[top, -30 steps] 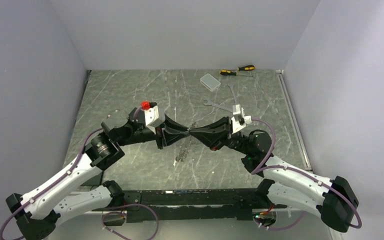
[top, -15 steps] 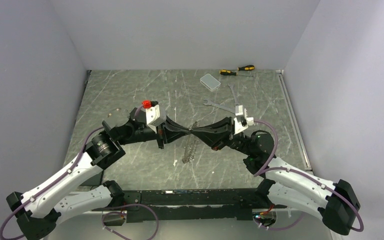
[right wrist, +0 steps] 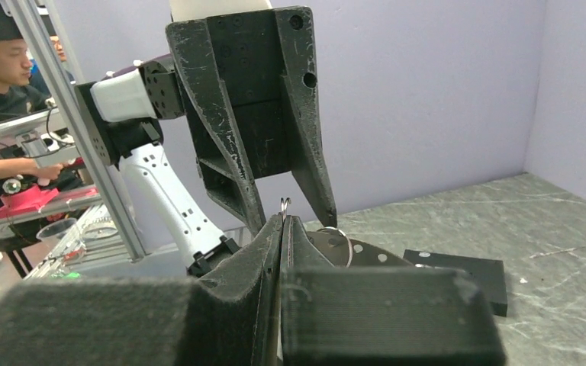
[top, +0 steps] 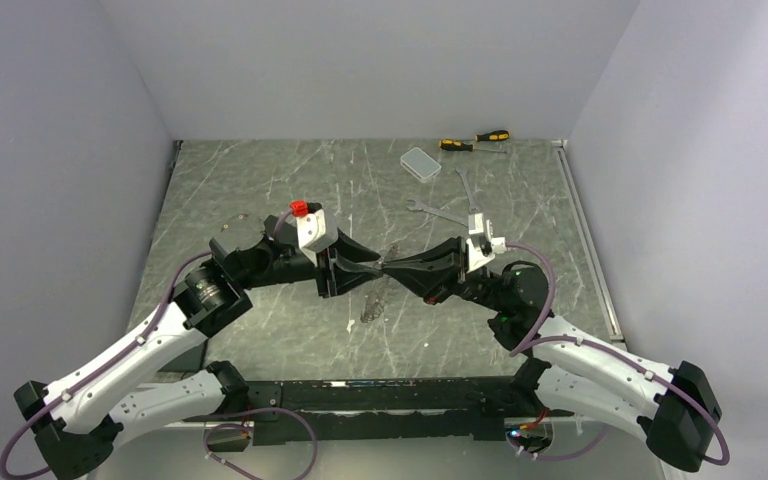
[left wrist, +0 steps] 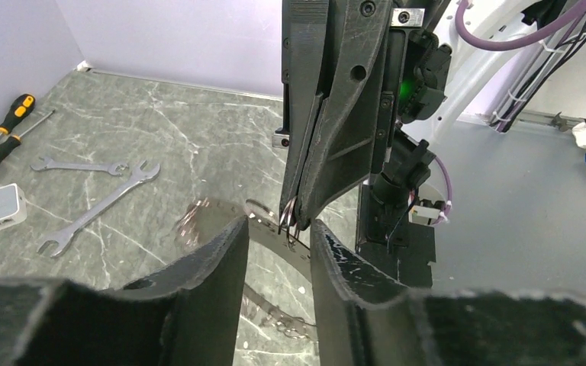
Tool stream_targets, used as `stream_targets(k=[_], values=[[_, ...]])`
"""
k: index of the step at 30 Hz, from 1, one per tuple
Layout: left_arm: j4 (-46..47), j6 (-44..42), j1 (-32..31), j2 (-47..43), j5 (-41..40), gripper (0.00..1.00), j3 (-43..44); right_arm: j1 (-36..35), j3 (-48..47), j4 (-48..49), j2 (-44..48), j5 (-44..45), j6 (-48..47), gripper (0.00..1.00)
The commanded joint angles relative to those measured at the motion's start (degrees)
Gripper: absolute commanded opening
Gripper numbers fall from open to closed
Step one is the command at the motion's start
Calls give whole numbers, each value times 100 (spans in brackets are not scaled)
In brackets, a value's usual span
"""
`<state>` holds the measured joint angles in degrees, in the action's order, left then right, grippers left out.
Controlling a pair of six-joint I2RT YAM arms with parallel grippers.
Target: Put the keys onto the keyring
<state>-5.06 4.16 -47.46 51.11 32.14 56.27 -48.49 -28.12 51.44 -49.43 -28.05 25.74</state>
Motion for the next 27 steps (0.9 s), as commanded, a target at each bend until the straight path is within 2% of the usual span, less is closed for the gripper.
stream_targets(k=[1,11,13,16,18,27], values=[[-73,-33,23,-84,-181,36,170,-21,-229,438,101,-56,37,0],[-197,-52,19,-148,-182,13,198,-20,-229,552,-21,-51,133,0],[-189,-39,18,-145,-175,16,208,-20,-238,533,-27,-61,133,0],[-180,-22,22,-154,-169,31,209,-20,-229,500,-14,-55,110,0],[-187,-21,20,-162,-169,36,207,-20,-214,491,-11,-35,107,0],[-305,-73,23,-189,-159,38,285,-22,-225,498,-26,-51,115,0]])
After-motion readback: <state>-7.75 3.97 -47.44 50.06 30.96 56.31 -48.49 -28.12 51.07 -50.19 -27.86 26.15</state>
